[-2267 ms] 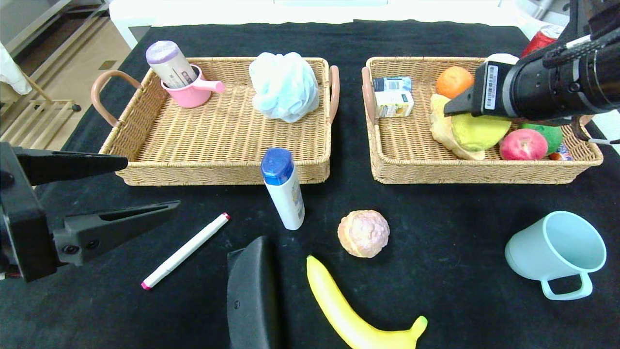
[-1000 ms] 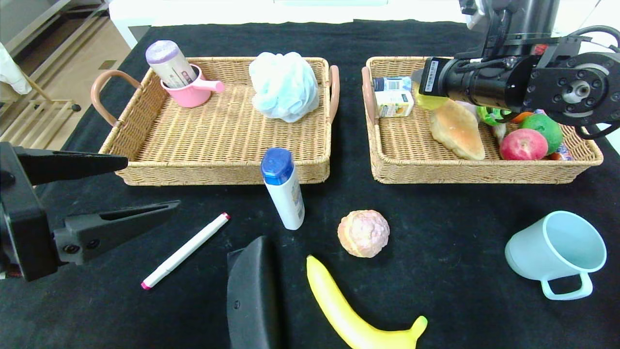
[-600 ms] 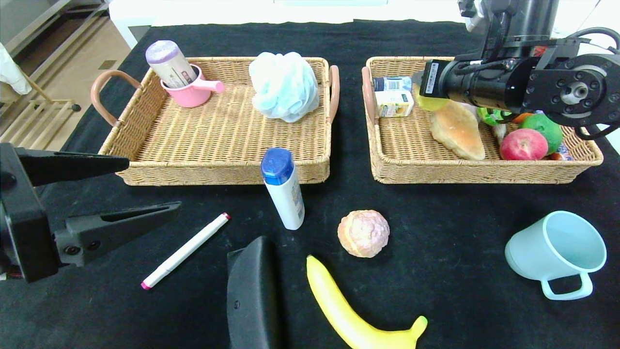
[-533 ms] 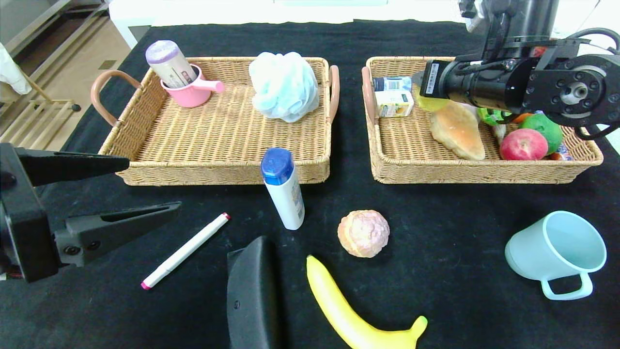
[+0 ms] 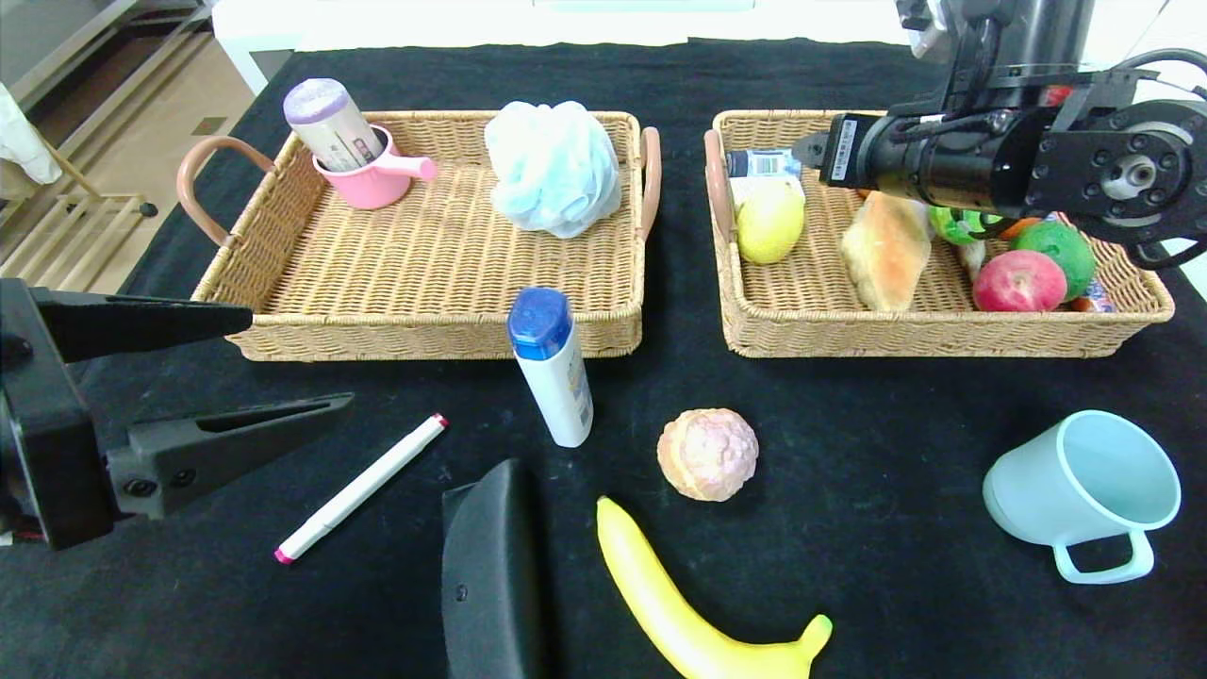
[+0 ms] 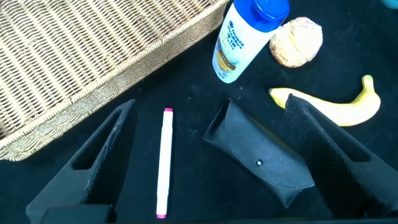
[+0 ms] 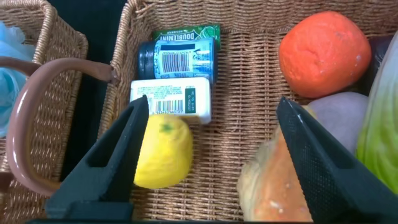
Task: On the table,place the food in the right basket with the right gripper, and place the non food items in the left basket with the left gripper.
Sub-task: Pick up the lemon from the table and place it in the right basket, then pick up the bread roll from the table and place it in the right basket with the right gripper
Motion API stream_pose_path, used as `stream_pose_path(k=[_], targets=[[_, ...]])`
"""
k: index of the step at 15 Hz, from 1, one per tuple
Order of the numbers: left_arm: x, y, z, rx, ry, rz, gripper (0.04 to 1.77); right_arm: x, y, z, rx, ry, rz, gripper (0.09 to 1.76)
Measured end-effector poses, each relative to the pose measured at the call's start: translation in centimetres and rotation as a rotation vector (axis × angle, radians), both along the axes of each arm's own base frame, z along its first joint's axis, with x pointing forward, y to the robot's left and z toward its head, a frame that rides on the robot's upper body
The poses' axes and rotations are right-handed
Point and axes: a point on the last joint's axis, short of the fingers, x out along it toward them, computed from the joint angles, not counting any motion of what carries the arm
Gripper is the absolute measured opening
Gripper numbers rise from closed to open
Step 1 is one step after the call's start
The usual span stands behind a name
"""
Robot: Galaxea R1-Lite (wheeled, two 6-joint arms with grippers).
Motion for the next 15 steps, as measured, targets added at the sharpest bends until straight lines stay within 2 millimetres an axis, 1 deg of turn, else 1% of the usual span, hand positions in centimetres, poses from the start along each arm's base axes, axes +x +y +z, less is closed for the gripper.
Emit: stream_pose_path(k=[3, 6, 12, 15], targets=[[0.0, 0.0, 0.0, 0.0, 0.0, 0.001, 1.72, -0.6, -0.1, 0.2, -0.002, 0.014, 0.061, 1.58], [0.0, 0.0, 0.0, 0.0, 0.0, 0.001, 1.72, -1.8, -0.7, 0.5, -0.009, 0.053, 0.132, 1.62], [0.0, 0.0, 0.0, 0.001, -0.001, 0.0, 1.72, -5.3, -1.8, 1.0, -0.058, 0.087, 0.22, 1.67], [0.0, 0.0, 0.0, 0.001, -0.001, 0.0, 1.72, -7.6, -2.3, 1.2, -0.068, 0.142, 0.335, 1.68]])
